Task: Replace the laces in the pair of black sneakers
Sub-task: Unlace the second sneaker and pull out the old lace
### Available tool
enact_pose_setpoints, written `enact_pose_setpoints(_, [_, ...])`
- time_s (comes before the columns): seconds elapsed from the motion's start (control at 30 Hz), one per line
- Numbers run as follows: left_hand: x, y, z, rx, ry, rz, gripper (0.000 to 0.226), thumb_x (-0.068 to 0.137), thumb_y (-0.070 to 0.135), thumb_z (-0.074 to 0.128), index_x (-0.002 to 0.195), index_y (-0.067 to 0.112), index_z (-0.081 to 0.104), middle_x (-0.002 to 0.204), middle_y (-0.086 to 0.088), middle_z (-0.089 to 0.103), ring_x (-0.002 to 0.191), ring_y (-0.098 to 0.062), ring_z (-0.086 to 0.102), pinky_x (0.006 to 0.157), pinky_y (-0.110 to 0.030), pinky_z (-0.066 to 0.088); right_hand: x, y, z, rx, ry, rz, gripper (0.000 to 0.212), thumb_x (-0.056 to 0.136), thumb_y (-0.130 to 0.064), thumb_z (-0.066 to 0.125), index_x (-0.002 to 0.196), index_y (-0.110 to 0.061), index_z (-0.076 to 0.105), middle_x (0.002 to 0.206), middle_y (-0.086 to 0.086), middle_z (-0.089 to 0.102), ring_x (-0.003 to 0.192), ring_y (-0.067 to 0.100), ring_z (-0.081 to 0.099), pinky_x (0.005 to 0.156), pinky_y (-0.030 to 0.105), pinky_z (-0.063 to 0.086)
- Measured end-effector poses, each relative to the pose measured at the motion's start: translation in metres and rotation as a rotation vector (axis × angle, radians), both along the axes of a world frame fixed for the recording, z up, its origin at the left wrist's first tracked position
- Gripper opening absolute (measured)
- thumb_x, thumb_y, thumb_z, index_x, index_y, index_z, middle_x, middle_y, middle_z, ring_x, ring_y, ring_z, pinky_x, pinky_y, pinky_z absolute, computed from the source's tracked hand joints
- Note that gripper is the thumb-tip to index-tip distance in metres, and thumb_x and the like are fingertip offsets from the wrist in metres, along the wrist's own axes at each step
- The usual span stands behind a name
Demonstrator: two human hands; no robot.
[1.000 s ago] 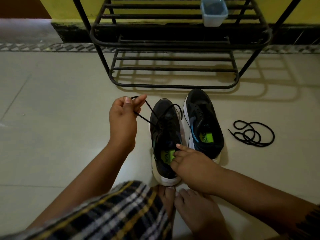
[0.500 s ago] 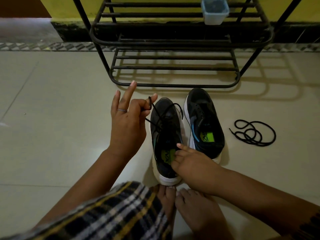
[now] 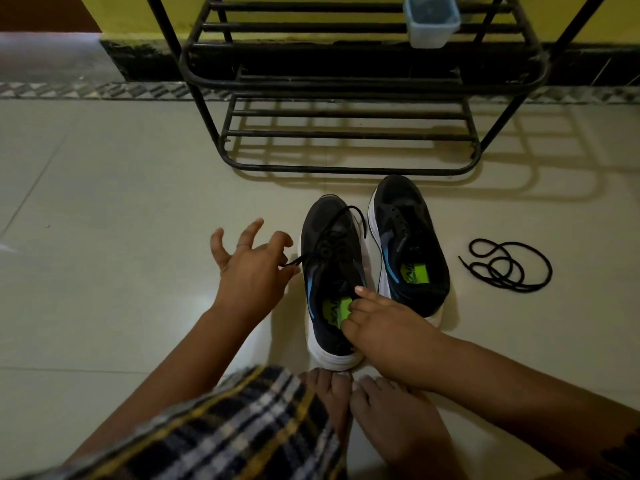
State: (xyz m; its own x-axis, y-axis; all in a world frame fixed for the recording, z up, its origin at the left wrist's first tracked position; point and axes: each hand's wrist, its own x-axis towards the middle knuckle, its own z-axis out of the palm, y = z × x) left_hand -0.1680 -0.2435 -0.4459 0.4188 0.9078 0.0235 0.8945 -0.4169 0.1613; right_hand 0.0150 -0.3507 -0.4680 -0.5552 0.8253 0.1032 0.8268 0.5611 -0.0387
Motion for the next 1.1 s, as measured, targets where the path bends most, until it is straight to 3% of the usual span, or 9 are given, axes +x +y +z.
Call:
enact_pose_setpoints(0.1, [0.008, -0.002, 0.002, -0.014, -0.08, -0.084, 0.039, 0.093, 0.017, 0.047, 0.127, 0.037, 0.047, 0.104, 0.013, 0.069, 0.139, -0.021, 0.032, 0.104, -0.046, -0.002, 0.0, 0.0, 0.0, -0.001, 0.007, 0.003, 0.04, 0.069, -0.011, 0.029, 0.066, -0.019, 0.068, 0.059, -0.004, 0.063, 0.068, 0.014, 0.065, 0.096, 0.035, 0.047])
enact_pose_setpoints(0.2, [0.022, -0.005, 0.011, -0.064, -0.154, -0.137, 0.034, 0.097, 0.032, 0.034, 0.123, 0.042, 0.053, 0.116, 0.012, 0.062, 0.135, -0.017, 0.035, 0.103, -0.042, 0.003, 0.0, 0.001, 0.0, -0.003, 0.001, 0.001, 0.037, 0.07, -0.012, 0.031, 0.066, -0.019, 0.067, 0.06, -0.004, 0.063, 0.068, 0.014, 0.064, 0.097, 0.036, 0.047])
enact_pose_setpoints(0.3, [0.031, -0.006, 0.015, -0.089, -0.138, -0.149, 0.023, 0.095, 0.04, 0.045, 0.113, 0.037, 0.06, 0.113, 0.01, 0.056, 0.126, -0.015, 0.04, 0.104, -0.041, 0.008, 0.0, 0.002, 0.0, -0.014, 0.006, 0.0, 0.034, 0.07, -0.011, 0.032, 0.064, -0.018, 0.064, 0.058, -0.003, 0.061, 0.066, 0.015, 0.062, 0.096, 0.037, 0.048])
enact_pose_setpoints(0.53, [0.039, -0.004, 0.014, -0.053, -0.103, -0.14, 0.02, 0.095, 0.024, 0.045, 0.107, 0.021, 0.061, 0.116, 0.002, 0.052, 0.117, -0.02, 0.045, 0.103, -0.04, 0.02, 0.0, 0.002, -0.002, -0.024, 0.003, -0.003, 0.034, 0.071, -0.012, 0.033, 0.064, -0.018, 0.066, 0.058, -0.004, 0.061, 0.066, 0.014, 0.063, 0.097, 0.037, 0.047])
enact_pose_setpoints(0.7, [0.016, 0.006, 0.019, 0.026, -0.307, 0.004, 0.013, 0.087, 0.001, 0.052, 0.09, 0.012, 0.059, 0.095, -0.01, 0.057, 0.082, -0.034, 0.058, 0.074, -0.038, 0.039, -0.003, 0.003, 0.0, -0.055, -0.041, -0.03, 0.039, 0.066, -0.011, 0.031, 0.064, -0.02, 0.069, 0.053, -0.004, 0.061, 0.059, 0.013, 0.062, 0.094, 0.033, 0.049])
enact_pose_setpoints(0.8, [-0.004, 0.025, 0.03, -0.02, -0.355, 0.185, 0.008, 0.093, 0.012, 0.054, 0.097, 0.014, 0.06, 0.1, -0.009, 0.061, 0.092, -0.032, 0.058, 0.08, -0.042, 0.045, -0.004, 0.003, 0.004, -0.076, -0.049, -0.043, 0.039, 0.065, -0.01, 0.03, 0.063, -0.02, 0.069, 0.051, -0.003, 0.06, 0.056, 0.013, 0.061, 0.093, 0.032, 0.049])
enact_pose_setpoints(0.93, [-0.007, 0.019, 0.026, -0.13, -0.182, 0.264, 0.03, 0.091, 0.033, 0.058, 0.119, 0.022, 0.058, 0.128, -0.011, 0.05, 0.119, -0.034, 0.045, 0.094, -0.044, 0.04, -0.003, 0.002, 0.012, -0.16, -0.056, -0.042, 0.019, 0.064, -0.011, 0.049, 0.063, -0.019, 0.066, 0.054, -0.004, 0.06, 0.059, 0.014, 0.062, 0.094, 0.034, 0.049])
enact_pose_setpoints(1.0, [0.004, 0.005, 0.024, -0.107, -0.311, 0.225, 0.035, 0.088, 0.037, 0.062, 0.118, 0.019, 0.059, 0.126, -0.008, 0.051, 0.116, -0.028, 0.048, 0.093, -0.036, 0.041, -0.003, 0.002, 0.012, -0.184, -0.037, -0.058, 0.032, 0.066, -0.011, 0.034, 0.062, -0.019, 0.065, 0.053, -0.003, 0.06, 0.059, 0.014, 0.062, 0.093, 0.035, 0.049])
enact_pose_setpoints(1.1, [0.025, -0.012, 0.02, -0.239, -0.474, 0.166, 0.032, 0.082, 0.043, 0.068, 0.102, 0.019, 0.065, 0.101, 0.003, 0.065, 0.091, -0.011, 0.061, 0.077, -0.025, 0.048, -0.004, 0.002, 0.014, -0.191, -0.06, -0.037, 0.036, 0.065, -0.011, 0.029, 0.061, -0.019, 0.065, 0.053, -0.004, 0.059, 0.058, 0.014, 0.061, 0.093, 0.035, 0.05])
